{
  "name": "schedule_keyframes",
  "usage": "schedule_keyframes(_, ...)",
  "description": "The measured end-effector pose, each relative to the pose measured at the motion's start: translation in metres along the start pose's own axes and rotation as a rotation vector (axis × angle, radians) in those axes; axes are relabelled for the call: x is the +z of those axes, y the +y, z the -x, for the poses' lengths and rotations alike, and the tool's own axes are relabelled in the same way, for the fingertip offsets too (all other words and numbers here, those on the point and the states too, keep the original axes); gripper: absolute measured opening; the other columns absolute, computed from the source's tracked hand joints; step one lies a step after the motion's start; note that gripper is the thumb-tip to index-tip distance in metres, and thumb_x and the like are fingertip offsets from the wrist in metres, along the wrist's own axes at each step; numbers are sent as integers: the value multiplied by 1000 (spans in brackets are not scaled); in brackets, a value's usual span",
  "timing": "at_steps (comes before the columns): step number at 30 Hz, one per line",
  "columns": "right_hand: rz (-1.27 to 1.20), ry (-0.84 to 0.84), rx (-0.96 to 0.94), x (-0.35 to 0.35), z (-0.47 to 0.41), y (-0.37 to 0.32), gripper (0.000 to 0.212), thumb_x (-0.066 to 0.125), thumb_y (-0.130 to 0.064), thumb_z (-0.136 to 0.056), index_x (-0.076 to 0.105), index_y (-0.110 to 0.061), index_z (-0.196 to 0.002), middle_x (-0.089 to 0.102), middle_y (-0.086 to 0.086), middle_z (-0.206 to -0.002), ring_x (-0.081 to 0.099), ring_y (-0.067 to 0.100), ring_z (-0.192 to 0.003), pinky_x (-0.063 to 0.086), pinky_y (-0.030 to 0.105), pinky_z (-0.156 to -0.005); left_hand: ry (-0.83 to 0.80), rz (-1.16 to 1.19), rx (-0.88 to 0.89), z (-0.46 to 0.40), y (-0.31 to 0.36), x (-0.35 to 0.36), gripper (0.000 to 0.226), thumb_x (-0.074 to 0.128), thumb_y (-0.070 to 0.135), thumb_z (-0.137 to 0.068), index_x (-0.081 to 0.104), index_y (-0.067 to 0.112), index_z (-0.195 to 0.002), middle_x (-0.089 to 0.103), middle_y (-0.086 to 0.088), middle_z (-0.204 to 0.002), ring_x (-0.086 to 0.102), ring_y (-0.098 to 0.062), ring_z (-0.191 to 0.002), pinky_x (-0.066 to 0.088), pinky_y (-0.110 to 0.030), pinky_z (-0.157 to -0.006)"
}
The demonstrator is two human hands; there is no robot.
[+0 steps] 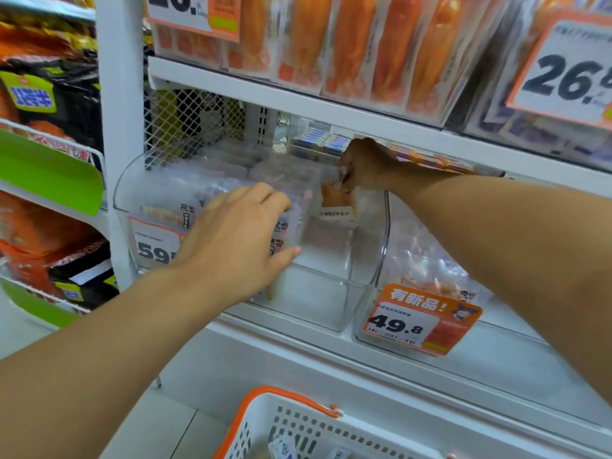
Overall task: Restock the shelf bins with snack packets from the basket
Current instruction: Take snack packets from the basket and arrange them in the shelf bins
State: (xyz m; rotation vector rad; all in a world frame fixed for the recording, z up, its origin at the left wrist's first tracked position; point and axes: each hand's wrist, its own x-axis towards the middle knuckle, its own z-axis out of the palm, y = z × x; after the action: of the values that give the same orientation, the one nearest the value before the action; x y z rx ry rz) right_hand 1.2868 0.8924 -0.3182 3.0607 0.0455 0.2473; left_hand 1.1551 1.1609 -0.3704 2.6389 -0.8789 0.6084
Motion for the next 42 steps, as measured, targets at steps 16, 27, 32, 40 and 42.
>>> schedule_keyframes(16,327,-27,49,-1,14,-9,35,81,-3,-75,62,-7,-104,64,12,-92,65,34,-93,53,38,-76,-5,28,-42,-2,9,3,46,61,51,-86,50,27,-124,55,6,-123,50,-19,-116,34,-32,-98)
schedule_keyframes(27,122,40,124,1,14,1,48,90,-31,-68,58,-7,-94,55,4,-83,61,29,-85,41,32,-64,27,67,27,-6,7,4,58,68,50,-83,48,24,-131,53,4,-130,47,-20,-122,35,-34,-101)
schedule_keyframes(32,92,149,9,-25,69,-21,55,73,-38,-86,48,-9,-126,50,15,-118,52,35,-110,46,40,-81,120,171,191,-6,23,-3,29,73,42,-78,54,24,-91,55,10,-87,49,-16,-85,44,-35,-77)
schedule_keyframes(40,-116,585,-293,-20,276,-71,29,53,-34,-96,53,-18,-72,47,-1,-71,46,20,-67,39,38,-60,-730,56,285,25,54,17,27,71,47,-79,65,22,-70,62,8,-63,56,-6,-62,51,-31,-67)
schedule_keyframes(42,-313,516,-287,29,310,-79,37,55,-31,-96,45,-20,-61,38,-6,-58,38,16,-55,34,34,-51,-1040,-84,203,36,59,34,23,70,48,-83,67,27,-89,67,6,-77,63,-12,-77,54,-34,-79)
